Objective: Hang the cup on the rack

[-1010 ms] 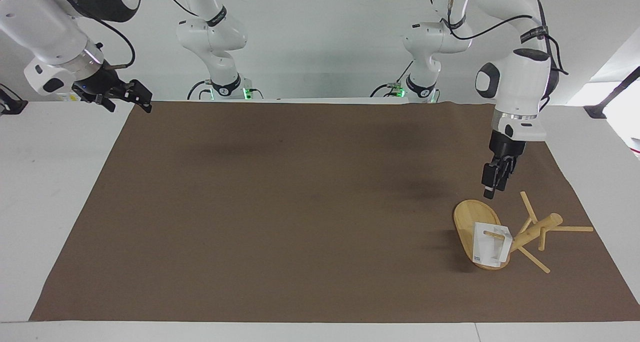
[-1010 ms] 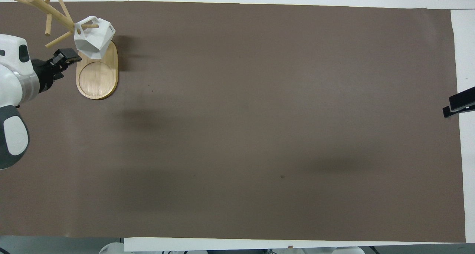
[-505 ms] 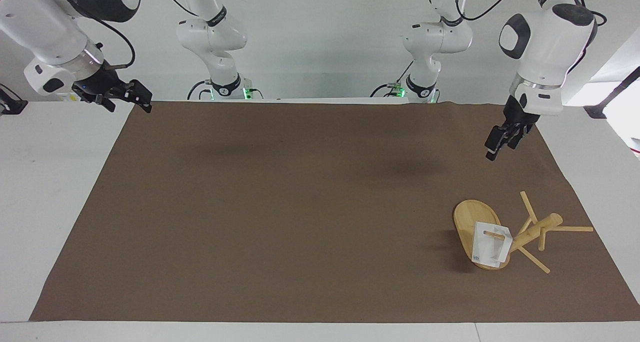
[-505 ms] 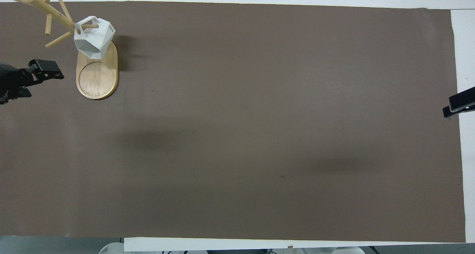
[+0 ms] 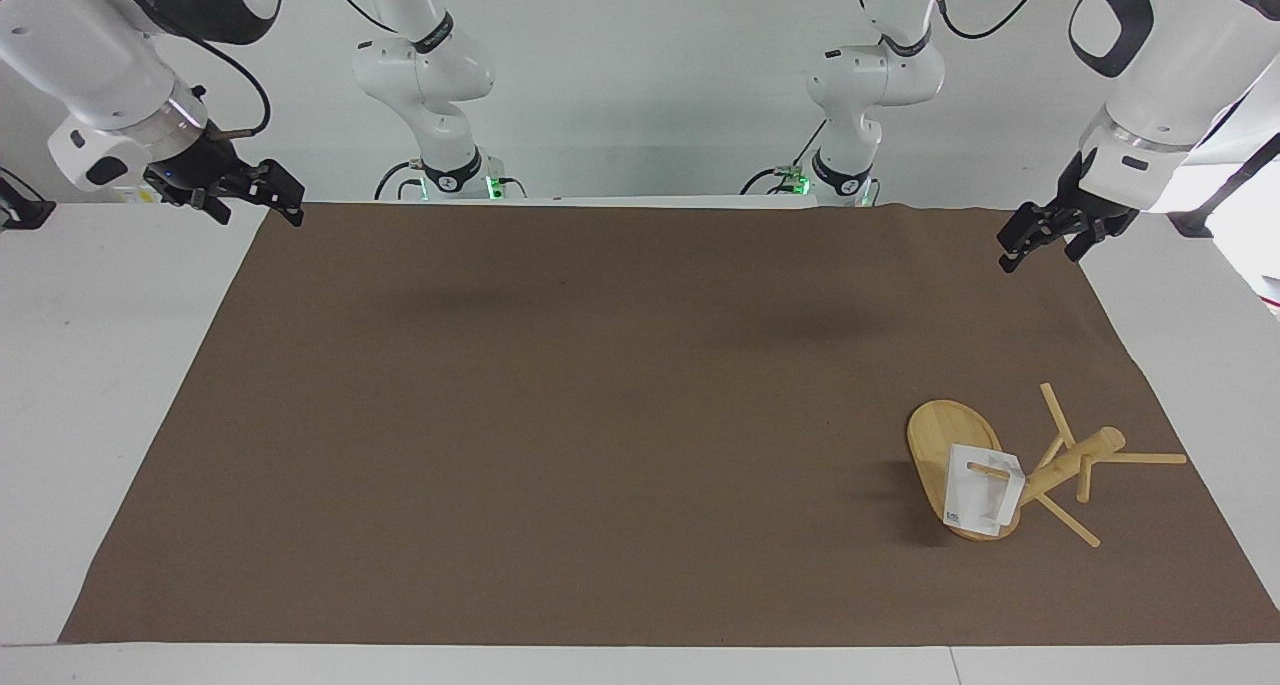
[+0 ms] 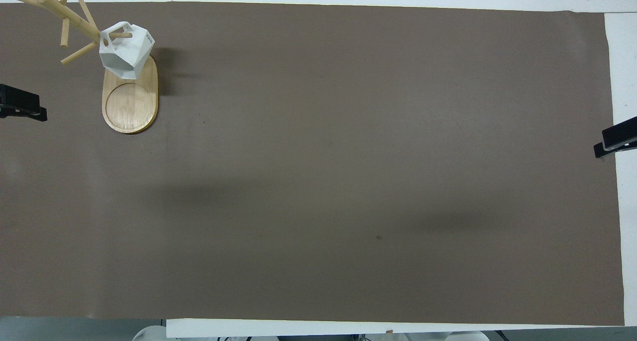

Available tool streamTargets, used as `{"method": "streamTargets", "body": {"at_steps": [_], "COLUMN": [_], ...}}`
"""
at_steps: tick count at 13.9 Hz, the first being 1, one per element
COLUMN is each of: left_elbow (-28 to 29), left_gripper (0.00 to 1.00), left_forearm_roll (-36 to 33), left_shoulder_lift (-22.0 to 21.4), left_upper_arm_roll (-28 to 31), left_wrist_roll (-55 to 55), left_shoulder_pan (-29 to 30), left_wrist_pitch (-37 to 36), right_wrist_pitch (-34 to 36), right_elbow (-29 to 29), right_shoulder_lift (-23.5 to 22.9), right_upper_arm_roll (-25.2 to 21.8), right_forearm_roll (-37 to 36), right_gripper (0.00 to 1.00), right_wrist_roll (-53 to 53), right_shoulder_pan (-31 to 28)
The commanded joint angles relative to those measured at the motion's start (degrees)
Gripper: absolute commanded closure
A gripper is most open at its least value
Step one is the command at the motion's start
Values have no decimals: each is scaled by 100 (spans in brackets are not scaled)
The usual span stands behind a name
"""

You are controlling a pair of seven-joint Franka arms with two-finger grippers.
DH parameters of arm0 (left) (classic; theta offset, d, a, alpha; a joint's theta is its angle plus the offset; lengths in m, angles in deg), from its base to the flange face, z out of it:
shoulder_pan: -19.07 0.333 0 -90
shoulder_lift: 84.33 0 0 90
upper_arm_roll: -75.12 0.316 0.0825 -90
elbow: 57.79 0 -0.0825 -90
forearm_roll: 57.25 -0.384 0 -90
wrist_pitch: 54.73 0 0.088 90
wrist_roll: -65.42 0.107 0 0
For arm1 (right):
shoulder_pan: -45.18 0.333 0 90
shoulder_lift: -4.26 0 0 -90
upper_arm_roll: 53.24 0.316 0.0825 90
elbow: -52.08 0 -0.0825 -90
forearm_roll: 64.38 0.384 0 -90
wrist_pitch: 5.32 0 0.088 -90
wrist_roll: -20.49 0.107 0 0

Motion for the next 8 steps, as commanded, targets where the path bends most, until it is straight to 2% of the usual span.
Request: {"method": "streamTargets", "body": {"at_steps": [1, 8], "left_elbow": [-418, -348], "left_gripper": [0, 0], "left_forearm_roll": [-38, -20], "left_shoulder_lift": [261, 208], "left_upper_arm_roll": [-30, -39], "left_wrist_roll": [483, 898], "left_shoulder_pan": [26, -18], "left_wrist_pitch": [-442, -530], "right_wrist_pitch": [-7, -7], "right_elbow": [-142, -142], "right_shoulder_lift": [130, 130], "right_upper_arm_roll": [22, 22], "right_forearm_roll": [-72, -72], "right_gripper": [1, 1], "right_wrist_roll": [34, 34], "right_shoulder_pan": [0, 0]}}
